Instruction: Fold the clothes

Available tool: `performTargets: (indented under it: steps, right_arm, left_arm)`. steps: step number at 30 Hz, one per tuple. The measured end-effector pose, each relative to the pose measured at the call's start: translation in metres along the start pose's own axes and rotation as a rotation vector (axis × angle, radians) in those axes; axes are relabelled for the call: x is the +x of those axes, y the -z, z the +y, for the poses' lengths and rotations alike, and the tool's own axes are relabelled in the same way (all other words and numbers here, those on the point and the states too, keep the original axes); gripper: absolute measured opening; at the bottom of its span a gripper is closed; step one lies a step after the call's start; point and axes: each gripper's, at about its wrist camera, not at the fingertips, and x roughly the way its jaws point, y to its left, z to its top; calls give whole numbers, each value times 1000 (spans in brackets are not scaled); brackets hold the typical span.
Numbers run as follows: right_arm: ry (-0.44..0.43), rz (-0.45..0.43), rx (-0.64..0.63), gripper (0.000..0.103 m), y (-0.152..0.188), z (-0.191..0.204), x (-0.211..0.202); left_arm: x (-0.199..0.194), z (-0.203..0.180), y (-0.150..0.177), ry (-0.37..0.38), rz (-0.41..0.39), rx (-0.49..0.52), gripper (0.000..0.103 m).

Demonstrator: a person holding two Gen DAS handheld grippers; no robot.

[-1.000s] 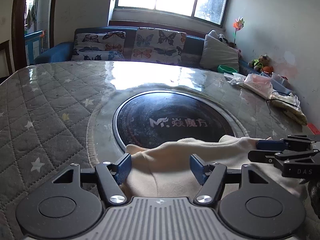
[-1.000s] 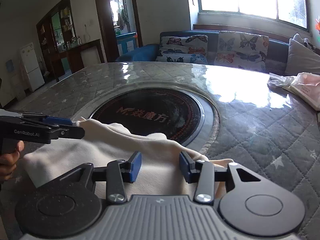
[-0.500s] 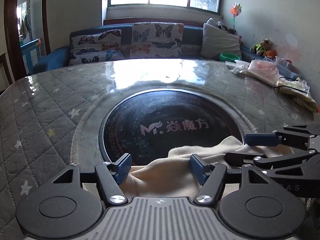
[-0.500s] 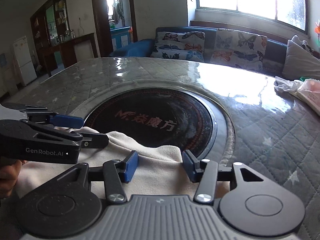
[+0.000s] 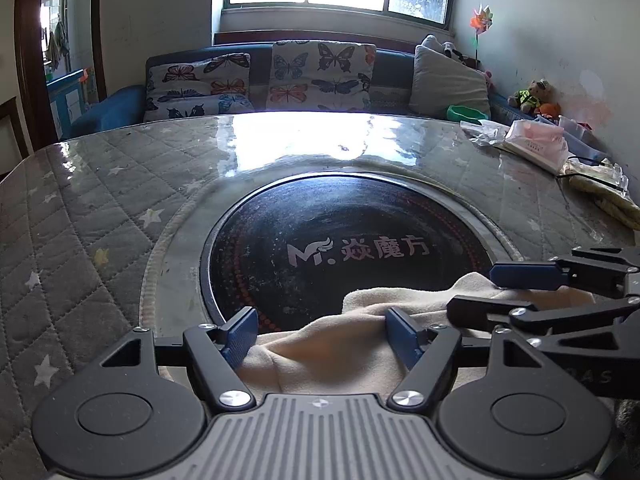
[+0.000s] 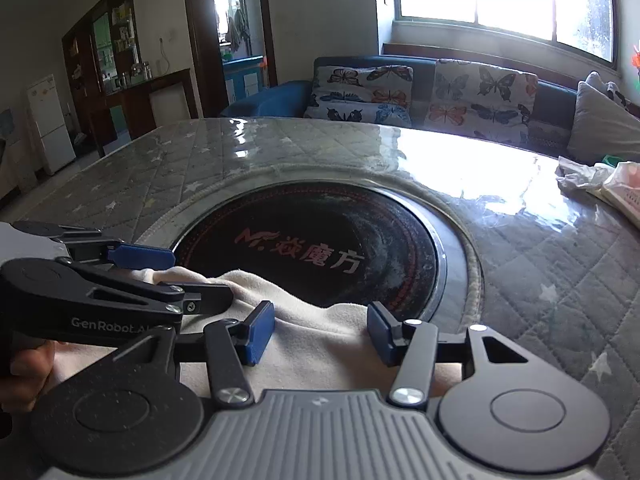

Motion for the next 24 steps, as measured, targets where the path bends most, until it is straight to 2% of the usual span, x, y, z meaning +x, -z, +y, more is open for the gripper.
performTargets:
  steps: [4, 13, 18, 24]
  right_arm:
    - [-12, -20, 4, 52, 2, -1, -14]
    - [4, -13, 7, 53, 12, -2, -14]
    - [8, -8, 5, 55, 12, -3, -12]
    - [-2, -31, 20, 55, 10, -5, -18]
  left_arm:
    - [-2, 1, -1, 2, -1, -9, 74]
    - [-7, 9, -3, -54, -14, -24, 74]
    - [-4, 15, -1, -64, -17, -47, 77]
    - [-25, 18, -2, -58, -77, -52, 76]
